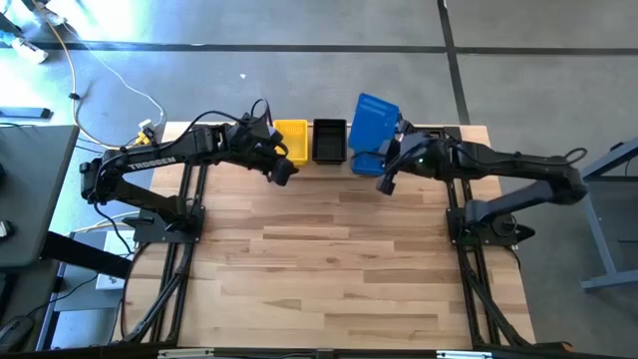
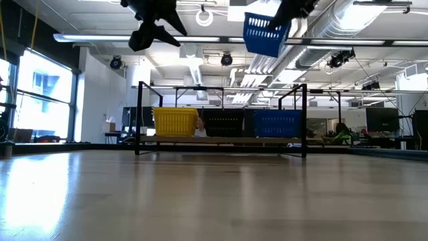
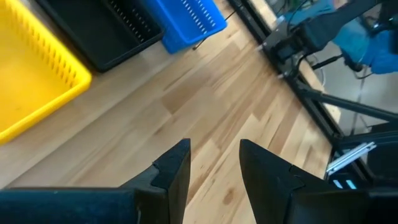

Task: Stack baskets on shelf by color
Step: Stack the blue bin on top of the other blue stacked bins on the shelf

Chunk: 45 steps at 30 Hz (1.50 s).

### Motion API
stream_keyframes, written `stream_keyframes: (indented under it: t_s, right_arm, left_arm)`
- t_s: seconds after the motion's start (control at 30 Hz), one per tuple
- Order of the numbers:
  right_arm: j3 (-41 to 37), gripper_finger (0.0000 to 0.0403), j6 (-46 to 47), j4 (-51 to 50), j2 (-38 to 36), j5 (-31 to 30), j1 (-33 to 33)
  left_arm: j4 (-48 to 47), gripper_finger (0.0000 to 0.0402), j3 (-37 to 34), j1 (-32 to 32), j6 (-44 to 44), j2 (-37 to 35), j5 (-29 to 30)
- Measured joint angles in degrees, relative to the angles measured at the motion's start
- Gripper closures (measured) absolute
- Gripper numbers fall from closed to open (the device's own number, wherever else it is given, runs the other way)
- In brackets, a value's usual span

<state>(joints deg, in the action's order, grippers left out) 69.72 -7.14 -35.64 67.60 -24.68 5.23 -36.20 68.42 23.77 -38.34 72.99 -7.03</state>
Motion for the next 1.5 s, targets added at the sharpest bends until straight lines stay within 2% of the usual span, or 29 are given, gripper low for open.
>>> stream_keyframes:
  t_s: [0.1, 0.2, 0.43, 0.77, 1.5]
  right_arm:
    - [-5.5, 0.0403, -2.3, 5.1, -2.3, 5.8, 4.4]
    - [-9.0, 0.0403, -4.3, 5.4, -2.3, 9.5, 8.2]
    - [-11.9, 0.0403, -8.9, 6.0, 2.2, 15.9, 14.2]
    - [-11.9, 0.0403, -12.9, 3.0, 8.5, 18.1, 17.4]
    - [-11.8, 0.0403, -17.4, 2.2, 14.3, 19.0, 19.9]
  left_arm:
    - [1.6, 0.0275, 0.0, 0.0, -0.4, 0.0, -0.3]
    - [2.7, 0.0275, 0.0, 0.0, -0.5, 0.0, -0.3]
    - [3.4, 0.0275, 0.0, 0.0, -1.5, 0.0, -0.3]
    - [3.4, 0.0275, 0.0, 0.0, -2.0, 0.1, -0.3]
    - [3.4, 0.0275, 0.0, 0.0, -2.0, 0.1, -0.3]
